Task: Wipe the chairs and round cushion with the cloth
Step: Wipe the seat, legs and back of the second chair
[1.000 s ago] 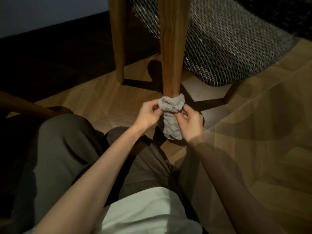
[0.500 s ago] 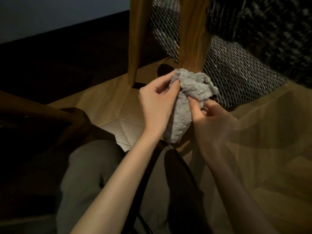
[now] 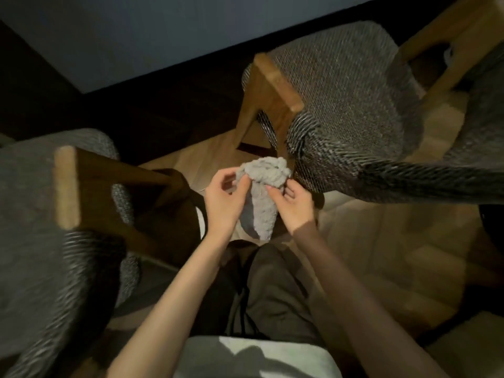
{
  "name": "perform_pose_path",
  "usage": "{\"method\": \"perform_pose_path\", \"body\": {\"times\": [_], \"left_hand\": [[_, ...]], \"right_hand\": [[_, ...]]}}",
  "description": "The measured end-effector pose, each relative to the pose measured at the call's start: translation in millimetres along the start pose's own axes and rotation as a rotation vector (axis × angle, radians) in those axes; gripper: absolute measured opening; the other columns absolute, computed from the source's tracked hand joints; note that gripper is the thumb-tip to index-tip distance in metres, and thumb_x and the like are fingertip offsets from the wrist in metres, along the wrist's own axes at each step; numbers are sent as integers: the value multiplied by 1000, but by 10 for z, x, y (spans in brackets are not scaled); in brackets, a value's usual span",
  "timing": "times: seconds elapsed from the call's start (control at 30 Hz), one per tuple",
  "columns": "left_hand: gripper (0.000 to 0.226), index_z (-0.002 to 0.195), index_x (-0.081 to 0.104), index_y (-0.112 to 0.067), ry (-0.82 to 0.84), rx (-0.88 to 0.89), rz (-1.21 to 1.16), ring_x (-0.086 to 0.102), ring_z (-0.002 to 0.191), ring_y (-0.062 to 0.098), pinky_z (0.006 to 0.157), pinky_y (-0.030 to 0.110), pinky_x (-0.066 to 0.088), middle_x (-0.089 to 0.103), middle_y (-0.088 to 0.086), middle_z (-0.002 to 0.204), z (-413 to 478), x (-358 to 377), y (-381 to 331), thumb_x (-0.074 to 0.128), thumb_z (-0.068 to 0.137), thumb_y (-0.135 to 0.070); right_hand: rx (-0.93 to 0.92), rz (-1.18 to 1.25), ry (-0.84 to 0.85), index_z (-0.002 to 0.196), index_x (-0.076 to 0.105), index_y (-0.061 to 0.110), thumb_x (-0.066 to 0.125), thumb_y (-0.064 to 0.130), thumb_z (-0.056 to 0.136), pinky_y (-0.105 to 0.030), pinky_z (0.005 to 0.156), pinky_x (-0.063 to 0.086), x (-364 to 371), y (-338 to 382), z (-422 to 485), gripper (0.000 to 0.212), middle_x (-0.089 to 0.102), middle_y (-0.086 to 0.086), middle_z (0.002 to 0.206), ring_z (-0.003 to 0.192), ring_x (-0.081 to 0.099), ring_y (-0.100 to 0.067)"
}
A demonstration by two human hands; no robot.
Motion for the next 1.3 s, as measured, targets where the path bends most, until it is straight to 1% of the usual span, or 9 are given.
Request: {"method": "perform_pose_path", "body": {"times": [0.1,0.2,0.4,0.63,0.8,0.93,1.07,1.23,1.3], "left_hand": [[11,100,63,-20,74,-25,102,56,88,-10,75,5,44,60,-18,94,-281,-357,-479,65,89,-21],[12,99,64,-17,147,0,154,59,86,-2,72,7,46,63,-11,93,-549,-681,-1041,66,88,-21],[9,94,60,-25,298,48,177,57,81,-6,68,6,44,62,-12,91,-990,-907,-2087,65,89,-21],[9,92,59,-29,417,163,163,58,79,-1,67,9,46,63,-11,91,-1324,-328,-2773,63,90,-22],[6,94,64,-20,393,144,130,63,77,8,69,24,50,67,-4,89,-1622,412,-2970,65,89,-19],[16,103,64,-18,318,136,119,62,84,8,76,31,53,66,-4,93,-1962,1008,-3012,66,88,-24],[53,137,43,-28,288,194,352,49,114,10,95,28,42,51,-5,125,-2133,1470,-2963,63,89,-40],[68,146,30,-31,274,270,667,38,126,25,103,43,34,44,4,136,-2012,1879,-2957,59,87,-49],[70,148,28,-30,318,310,702,36,128,26,106,46,33,41,4,138,-1920,2035,-2950,58,87,-50]], "right_hand": [[64,-40,54,94,64,31,71,18,86,-21,86,52,-55,472,-403,17,70,15,102,104,65,-6],[47,-53,86,90,64,35,72,23,84,-10,70,50,-134,1066,-903,15,70,26,92,94,65,6],[-9,-93,61,96,60,47,68,32,86,-7,72,49,-388,2048,-1664,19,66,34,99,97,62,11],[-24,-57,24,107,58,42,68,34,86,-18,83,52,-1239,2459,-1907,24,67,20,108,103,62,5],[-92,-80,81,105,56,43,65,24,90,-10,74,50,-2092,2534,-1830,25,67,28,103,101,62,6],[-133,-259,105,103,54,44,58,22,94,-8,74,47,-2881,2576,-1717,24,63,34,98,97,59,13],[-176,-500,55,112,51,31,52,26,93,-32,85,49,-3624,2686,-1575,20,62,12,108,102,59,-8],[-314,-966,11,127,38,16,50,24,96,-21,51,31,-4258,2824,-1181,34,56,-1,92,64,47,-10],[-330,-1050,36,138,32,23,47,20,97,-26,52,31,-4390,2835,-975,43,49,-3,97,57,42,-7]]}}
Point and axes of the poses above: each hand's wrist, its own z-axis towards the middle knuckle, its own x-axis out of the palm, y = z × x, the point moved 1 cm from there along z, towards the middle knuckle
